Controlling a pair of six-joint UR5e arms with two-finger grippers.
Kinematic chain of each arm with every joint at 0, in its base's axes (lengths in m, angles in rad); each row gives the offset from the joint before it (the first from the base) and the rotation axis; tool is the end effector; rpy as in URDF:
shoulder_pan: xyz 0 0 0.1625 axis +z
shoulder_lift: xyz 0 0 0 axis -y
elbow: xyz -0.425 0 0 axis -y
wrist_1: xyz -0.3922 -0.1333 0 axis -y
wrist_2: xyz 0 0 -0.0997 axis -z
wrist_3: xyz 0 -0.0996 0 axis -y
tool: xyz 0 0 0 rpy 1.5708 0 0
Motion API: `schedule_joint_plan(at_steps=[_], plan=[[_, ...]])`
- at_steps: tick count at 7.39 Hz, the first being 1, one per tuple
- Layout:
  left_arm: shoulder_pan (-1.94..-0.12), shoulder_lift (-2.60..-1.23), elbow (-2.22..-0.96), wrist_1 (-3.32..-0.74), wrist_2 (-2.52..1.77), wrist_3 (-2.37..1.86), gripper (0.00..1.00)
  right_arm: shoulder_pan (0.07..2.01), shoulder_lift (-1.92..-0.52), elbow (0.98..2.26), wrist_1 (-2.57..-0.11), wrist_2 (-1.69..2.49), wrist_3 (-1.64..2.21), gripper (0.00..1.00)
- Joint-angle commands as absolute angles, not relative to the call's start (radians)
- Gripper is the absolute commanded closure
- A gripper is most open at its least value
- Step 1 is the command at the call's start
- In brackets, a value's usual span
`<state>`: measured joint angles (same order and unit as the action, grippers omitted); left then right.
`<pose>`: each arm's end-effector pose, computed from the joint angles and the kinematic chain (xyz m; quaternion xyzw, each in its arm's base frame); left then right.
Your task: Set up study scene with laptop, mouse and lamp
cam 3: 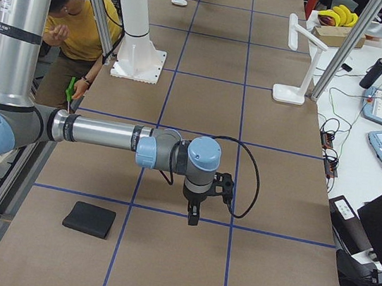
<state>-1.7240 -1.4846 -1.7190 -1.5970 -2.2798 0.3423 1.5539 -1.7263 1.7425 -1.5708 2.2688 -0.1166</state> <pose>-0.1380 -0.4450 0.6281 0.1251 0.3261 0.1037 0.9313 0.0621 -0.4284 0.6507 0.0246 -0.3411 -0.0654 0.9374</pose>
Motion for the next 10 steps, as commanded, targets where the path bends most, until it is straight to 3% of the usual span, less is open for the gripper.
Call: schedule_joint_plan(at_steps=[1,3,5,7,10], plan=[[-1.782,-1.505,-1.633,-1.594,-2.264,0.333,0.0,1.554,-1.729,1.741,-1.571,2.269,-0.115,0.0],[-1.862,-1.546,-1.551,-1.594,-2.263,0.233,0.0,1.554,-1.73,1.741,-1.571,2.269,-0.114,0.0],[-1.94,-1.523,-1.565,-1.443,-2.27,0.165,0.0,1.554,-1.732,1.743,-1.571,2.269,-0.115,0.0],[-2.0,-1.516,-1.627,-1.295,-2.266,0.079,0.0,1.554,-1.732,1.743,-1.571,2.269,-0.115,0.0],[-2.011,-1.347,-1.725,-1.232,-2.276,-0.284,0.0,1.554,-1.733,1.743,-1.571,2.269,-0.115,0.0]])
